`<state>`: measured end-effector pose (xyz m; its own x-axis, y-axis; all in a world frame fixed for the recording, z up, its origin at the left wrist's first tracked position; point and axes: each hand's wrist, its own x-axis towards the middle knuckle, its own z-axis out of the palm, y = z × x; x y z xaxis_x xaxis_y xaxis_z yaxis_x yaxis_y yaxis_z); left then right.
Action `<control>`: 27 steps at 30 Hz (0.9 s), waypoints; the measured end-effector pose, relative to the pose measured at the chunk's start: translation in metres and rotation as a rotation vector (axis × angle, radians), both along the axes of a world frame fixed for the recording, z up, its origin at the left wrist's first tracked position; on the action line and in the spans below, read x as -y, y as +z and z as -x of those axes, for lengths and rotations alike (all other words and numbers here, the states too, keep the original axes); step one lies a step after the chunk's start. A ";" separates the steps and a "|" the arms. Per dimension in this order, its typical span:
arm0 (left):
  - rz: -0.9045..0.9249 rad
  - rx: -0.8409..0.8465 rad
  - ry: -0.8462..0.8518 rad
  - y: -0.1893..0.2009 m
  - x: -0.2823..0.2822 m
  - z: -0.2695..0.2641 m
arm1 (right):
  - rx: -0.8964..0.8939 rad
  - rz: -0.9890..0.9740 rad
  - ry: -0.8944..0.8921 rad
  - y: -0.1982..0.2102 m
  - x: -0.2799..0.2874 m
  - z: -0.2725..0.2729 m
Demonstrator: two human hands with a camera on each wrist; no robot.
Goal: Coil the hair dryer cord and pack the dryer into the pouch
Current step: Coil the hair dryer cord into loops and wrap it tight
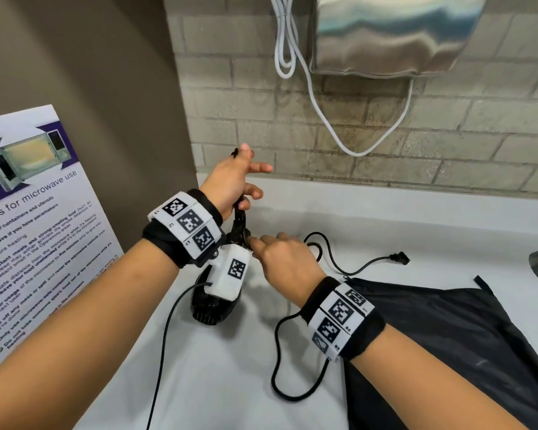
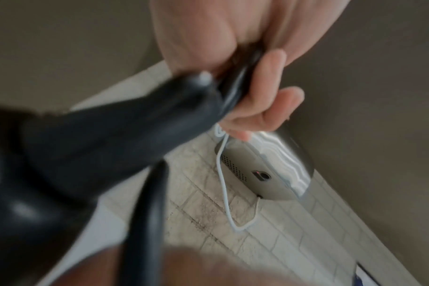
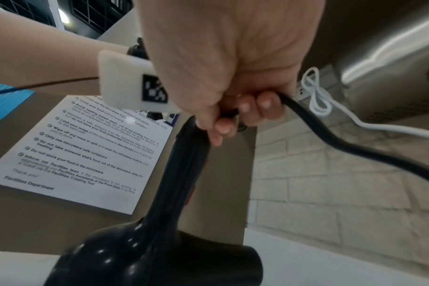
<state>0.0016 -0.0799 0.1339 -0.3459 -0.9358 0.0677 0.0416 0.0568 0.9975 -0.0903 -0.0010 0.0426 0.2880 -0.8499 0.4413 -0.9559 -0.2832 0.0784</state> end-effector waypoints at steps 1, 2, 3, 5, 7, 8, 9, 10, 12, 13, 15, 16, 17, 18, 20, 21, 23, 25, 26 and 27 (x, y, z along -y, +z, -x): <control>0.041 0.047 0.001 0.000 -0.003 0.002 | -0.030 0.092 0.015 0.000 0.002 0.003; 0.079 0.085 0.003 -0.001 -0.006 0.004 | -0.061 0.162 0.031 0.002 0.003 0.005; 0.118 0.116 0.005 -0.003 -0.006 0.006 | -0.082 0.205 0.050 0.003 0.003 0.007; 0.162 0.154 -0.004 -0.004 -0.006 0.008 | -0.127 0.294 0.090 0.009 0.002 0.011; 0.165 0.156 -0.030 -0.002 -0.007 0.008 | -0.145 0.391 0.136 0.015 0.001 0.015; 0.147 0.158 -0.048 -0.001 -0.007 0.008 | -0.143 0.432 0.168 0.018 0.002 0.017; 0.130 0.168 -0.068 0.001 -0.007 0.007 | -0.115 0.459 0.203 0.022 0.003 0.017; 0.120 0.188 -0.084 0.002 -0.006 0.006 | -0.057 0.476 0.233 0.028 0.004 0.018; 0.127 0.263 -0.124 0.004 -0.006 0.006 | 0.100 0.485 0.243 0.043 0.006 0.018; 0.148 0.307 -0.159 0.004 -0.006 0.006 | 0.175 0.479 0.226 0.050 0.007 0.020; 0.125 0.312 -0.250 0.002 -0.007 0.008 | 0.305 0.450 0.198 0.061 0.010 0.027; 0.081 0.290 -0.280 0.002 -0.009 0.008 | 0.333 0.440 0.197 0.064 0.013 0.031; 0.044 0.270 -0.293 0.002 -0.012 0.008 | 0.333 0.431 0.208 0.066 0.015 0.034; 0.015 0.237 -0.293 0.001 -0.013 0.007 | 0.319 0.423 0.224 0.066 0.018 0.036; -0.022 0.145 -0.257 0.000 -0.009 0.003 | 0.306 0.408 0.248 0.066 0.021 0.032; -0.053 0.092 -0.205 -0.001 -0.003 -0.006 | 0.298 0.397 0.273 0.066 0.024 0.023; -0.109 0.025 -0.136 0.001 0.003 -0.011 | 0.259 0.422 0.299 0.062 0.023 0.017; -0.138 -0.010 -0.123 -0.001 0.006 -0.011 | 0.236 0.451 0.352 0.058 0.022 0.014; -0.146 -0.005 -0.125 -0.001 0.006 -0.010 | 0.221 0.459 0.393 0.056 0.021 0.015; -0.150 0.013 -0.129 -0.002 0.007 -0.010 | 0.185 0.460 0.433 0.055 0.021 0.016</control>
